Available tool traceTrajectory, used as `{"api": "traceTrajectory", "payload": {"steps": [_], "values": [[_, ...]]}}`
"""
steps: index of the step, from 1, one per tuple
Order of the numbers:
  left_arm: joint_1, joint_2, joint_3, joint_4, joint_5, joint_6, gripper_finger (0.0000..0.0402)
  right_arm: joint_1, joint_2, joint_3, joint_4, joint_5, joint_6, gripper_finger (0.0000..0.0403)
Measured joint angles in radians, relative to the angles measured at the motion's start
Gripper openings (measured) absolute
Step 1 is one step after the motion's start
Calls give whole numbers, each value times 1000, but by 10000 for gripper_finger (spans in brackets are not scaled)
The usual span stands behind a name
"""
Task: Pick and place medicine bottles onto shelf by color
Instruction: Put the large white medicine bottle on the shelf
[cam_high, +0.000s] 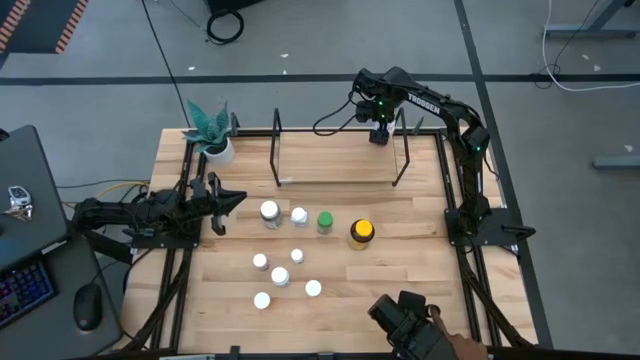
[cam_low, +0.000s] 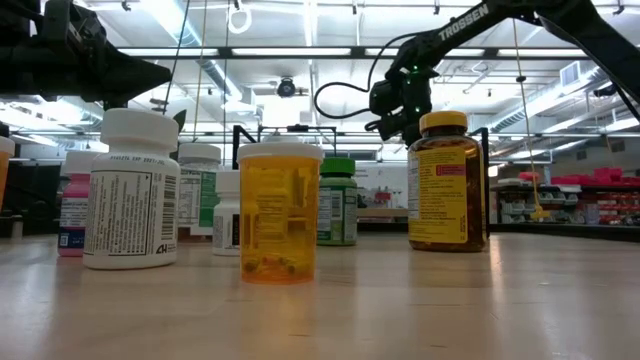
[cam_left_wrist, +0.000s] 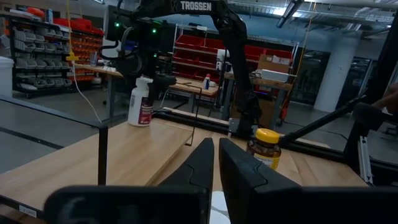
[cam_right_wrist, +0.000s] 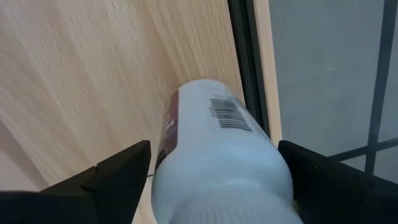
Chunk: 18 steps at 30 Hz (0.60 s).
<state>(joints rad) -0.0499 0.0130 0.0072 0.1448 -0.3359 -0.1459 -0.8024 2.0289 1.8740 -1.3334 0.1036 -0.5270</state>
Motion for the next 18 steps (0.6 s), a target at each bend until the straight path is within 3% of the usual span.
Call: {"api": "traceTrajectory", "payload": {"steps": [18], "values": [[0, 0, 0, 0, 0, 0, 30, 32, 0, 0, 1, -58, 20, 361]]}}
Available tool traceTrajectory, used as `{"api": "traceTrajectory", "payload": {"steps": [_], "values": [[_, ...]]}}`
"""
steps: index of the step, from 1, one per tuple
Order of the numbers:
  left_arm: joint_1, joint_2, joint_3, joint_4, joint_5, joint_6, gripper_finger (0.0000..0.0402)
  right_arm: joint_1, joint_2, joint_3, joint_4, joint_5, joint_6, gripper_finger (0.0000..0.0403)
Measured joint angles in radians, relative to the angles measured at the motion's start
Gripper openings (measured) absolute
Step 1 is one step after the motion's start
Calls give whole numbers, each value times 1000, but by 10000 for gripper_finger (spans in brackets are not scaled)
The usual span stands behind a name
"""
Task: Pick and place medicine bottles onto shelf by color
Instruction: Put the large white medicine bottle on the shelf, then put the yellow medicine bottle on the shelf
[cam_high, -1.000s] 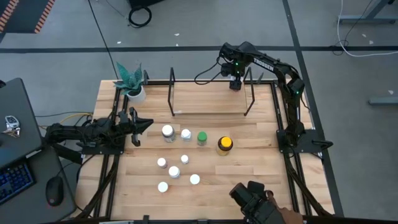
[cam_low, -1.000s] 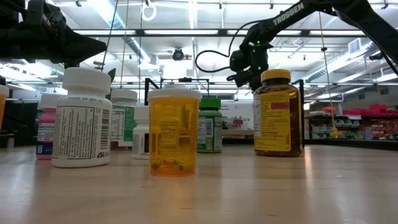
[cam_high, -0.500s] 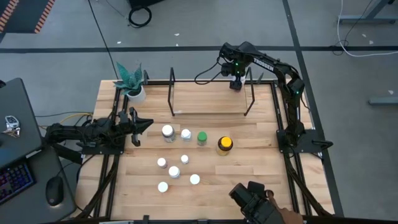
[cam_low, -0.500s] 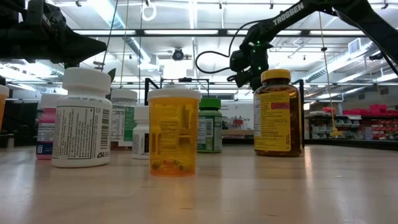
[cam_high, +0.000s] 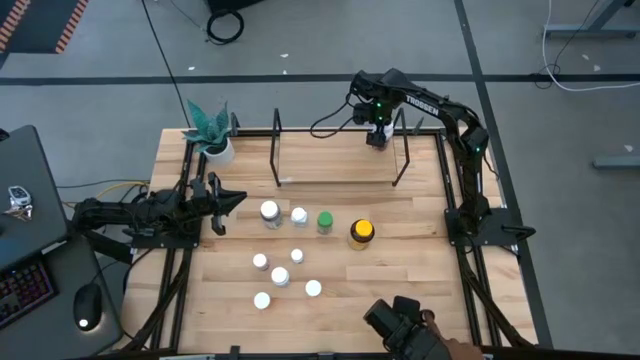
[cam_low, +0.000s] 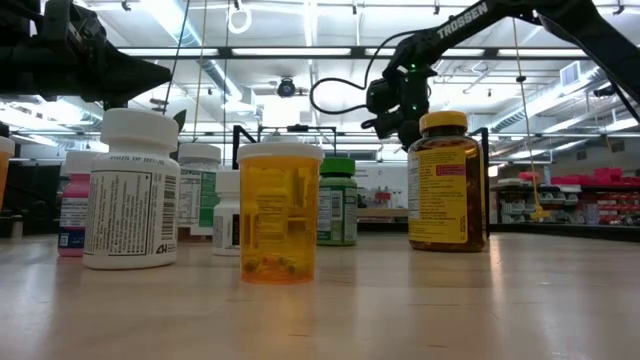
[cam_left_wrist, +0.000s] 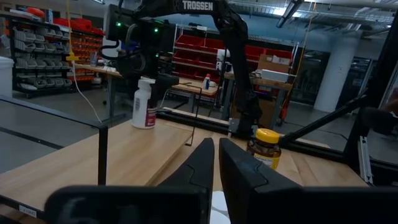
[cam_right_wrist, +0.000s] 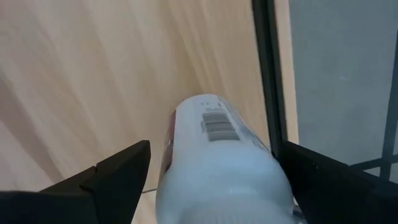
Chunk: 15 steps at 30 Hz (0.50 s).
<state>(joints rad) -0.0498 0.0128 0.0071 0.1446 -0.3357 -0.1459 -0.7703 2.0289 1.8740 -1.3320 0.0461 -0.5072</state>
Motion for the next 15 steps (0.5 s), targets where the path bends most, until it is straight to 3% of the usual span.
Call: {"api": "traceTrajectory", "payload": {"steps": [15], "values": [[0, 0, 0, 0, 0, 0, 39, 83, 0, 0, 40, 40, 35, 367]]}}
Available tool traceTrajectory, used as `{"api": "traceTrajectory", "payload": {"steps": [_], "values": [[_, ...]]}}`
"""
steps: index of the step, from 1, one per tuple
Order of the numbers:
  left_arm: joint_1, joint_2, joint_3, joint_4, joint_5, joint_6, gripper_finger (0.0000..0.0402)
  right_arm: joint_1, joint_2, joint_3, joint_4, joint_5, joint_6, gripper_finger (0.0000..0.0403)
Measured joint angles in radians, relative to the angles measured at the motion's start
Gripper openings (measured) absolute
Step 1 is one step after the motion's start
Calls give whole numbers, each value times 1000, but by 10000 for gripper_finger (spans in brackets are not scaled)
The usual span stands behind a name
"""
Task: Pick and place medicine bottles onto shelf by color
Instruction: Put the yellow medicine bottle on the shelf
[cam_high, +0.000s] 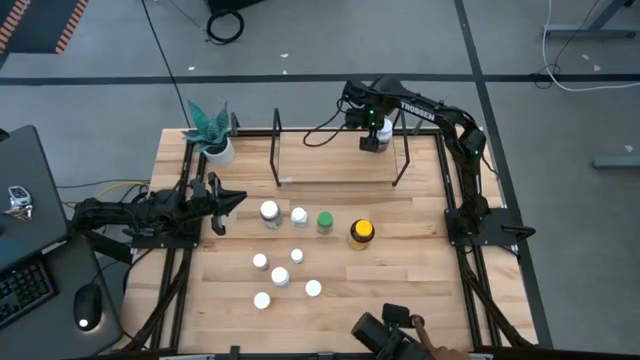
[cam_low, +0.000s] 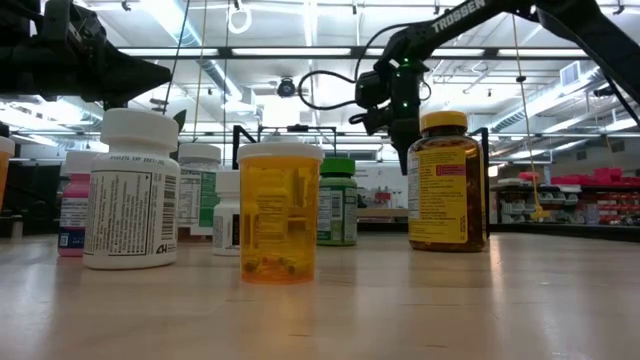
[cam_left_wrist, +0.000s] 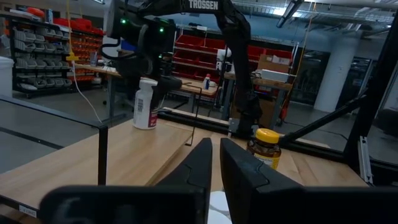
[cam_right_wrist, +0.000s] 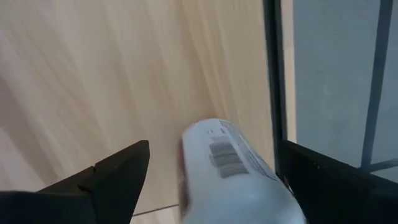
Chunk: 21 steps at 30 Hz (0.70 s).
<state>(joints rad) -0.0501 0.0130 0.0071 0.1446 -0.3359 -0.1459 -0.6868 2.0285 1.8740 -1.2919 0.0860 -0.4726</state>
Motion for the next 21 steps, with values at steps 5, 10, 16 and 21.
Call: {"api": "traceTrajectory", "payload": {"steps": [5, 10, 16, 21], "values": [[0, 0, 0, 0, 0, 0, 32, 62, 0, 0, 6, -35, 2, 366], [0, 0, 0, 0, 0, 0, 30, 136, 0, 0, 21, -68, 25, 366], [0, 0, 0, 0, 0, 0, 37, 233, -1, 0, 18, -68, 62, 366], [0, 0, 0, 0, 0, 0, 37, 300, -1, 0, 17, -59, 73, 366]]}}
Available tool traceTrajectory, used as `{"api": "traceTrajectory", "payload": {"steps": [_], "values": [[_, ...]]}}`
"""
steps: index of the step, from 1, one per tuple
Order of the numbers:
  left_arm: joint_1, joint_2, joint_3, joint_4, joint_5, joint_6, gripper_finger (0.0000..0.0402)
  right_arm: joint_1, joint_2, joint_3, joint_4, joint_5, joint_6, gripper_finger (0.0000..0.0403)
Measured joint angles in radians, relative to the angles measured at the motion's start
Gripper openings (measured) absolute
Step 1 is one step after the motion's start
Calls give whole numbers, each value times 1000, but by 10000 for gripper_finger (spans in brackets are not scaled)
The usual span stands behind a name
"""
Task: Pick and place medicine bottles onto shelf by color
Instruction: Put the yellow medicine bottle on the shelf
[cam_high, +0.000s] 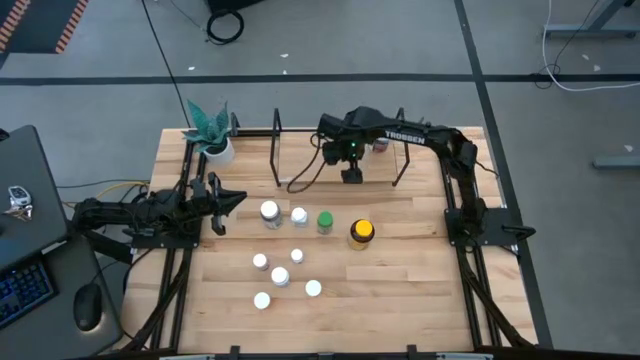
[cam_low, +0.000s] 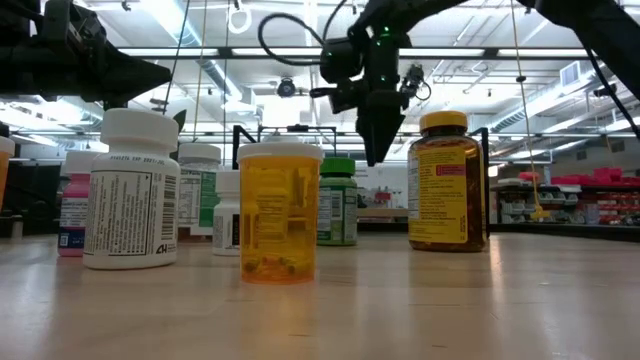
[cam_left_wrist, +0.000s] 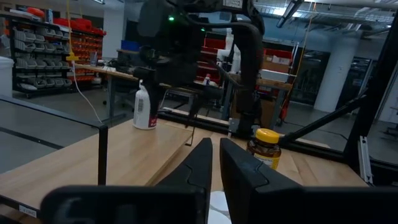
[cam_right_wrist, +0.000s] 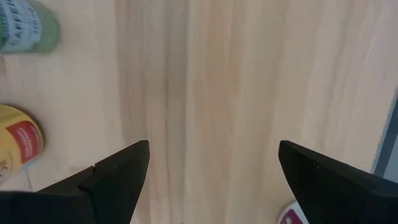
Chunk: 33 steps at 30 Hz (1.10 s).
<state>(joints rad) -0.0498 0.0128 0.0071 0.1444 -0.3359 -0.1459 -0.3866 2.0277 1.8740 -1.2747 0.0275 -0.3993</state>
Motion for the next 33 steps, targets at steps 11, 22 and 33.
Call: {"api": "traceTrajectory", "payload": {"steps": [11, 22, 33], "values": [[0, 0, 0, 0, 0, 0, 31, 101, -11, 59, -40, 4, 90, 366], [0, 0, 0, 0, 0, 0, 34, 229, -127, 76, 48, -11, 156, 366], [0, 0, 0, 0, 0, 0, 35, 344, -117, 74, 42, -7, 207, 366]]}}
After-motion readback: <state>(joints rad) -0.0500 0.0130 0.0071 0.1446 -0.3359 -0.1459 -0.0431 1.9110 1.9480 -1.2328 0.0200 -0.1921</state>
